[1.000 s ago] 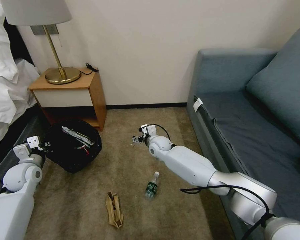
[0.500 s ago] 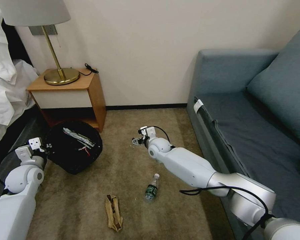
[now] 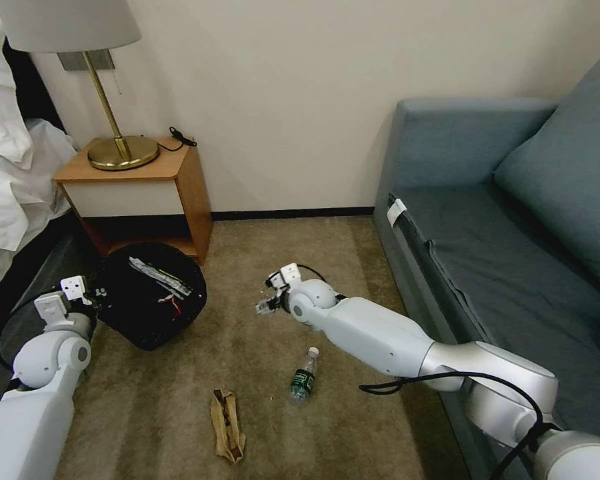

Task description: Pick up the trash bin, then pick up the garbage on the floor and place it into the trash bin.

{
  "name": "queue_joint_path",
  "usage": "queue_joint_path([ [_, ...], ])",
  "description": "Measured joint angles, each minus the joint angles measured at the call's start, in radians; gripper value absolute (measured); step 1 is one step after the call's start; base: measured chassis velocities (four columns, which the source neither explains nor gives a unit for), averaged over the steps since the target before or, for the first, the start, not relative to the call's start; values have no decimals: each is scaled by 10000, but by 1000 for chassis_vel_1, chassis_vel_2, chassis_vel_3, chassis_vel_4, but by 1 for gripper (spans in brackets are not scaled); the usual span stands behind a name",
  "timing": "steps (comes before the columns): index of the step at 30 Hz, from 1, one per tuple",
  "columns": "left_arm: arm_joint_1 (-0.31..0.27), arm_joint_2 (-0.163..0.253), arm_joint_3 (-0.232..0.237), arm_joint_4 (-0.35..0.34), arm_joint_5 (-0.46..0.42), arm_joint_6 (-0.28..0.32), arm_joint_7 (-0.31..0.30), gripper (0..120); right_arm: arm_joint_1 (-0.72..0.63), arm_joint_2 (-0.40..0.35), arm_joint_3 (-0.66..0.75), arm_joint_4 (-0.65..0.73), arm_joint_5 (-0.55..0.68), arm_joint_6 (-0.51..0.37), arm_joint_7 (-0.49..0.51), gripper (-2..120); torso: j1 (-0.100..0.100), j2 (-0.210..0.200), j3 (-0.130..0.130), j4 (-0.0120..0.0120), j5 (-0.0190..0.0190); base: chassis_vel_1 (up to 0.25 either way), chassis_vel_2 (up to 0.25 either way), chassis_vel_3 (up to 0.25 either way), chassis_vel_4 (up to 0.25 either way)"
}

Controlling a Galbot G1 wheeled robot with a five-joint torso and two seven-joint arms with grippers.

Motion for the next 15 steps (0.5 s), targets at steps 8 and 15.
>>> queue_joint_path([
  [8,98,-89,-177,-191,10,69,-65,2,-4,172,-943,559,991,-497,69,100,0,0,0,0,0,0,0,0,0],
  [15,98,-248,-390,-275,-1,172,-161,2,-349,407,-1329,481,975,-651,-49,100,0,0,0,2,0,0,0,0,0],
])
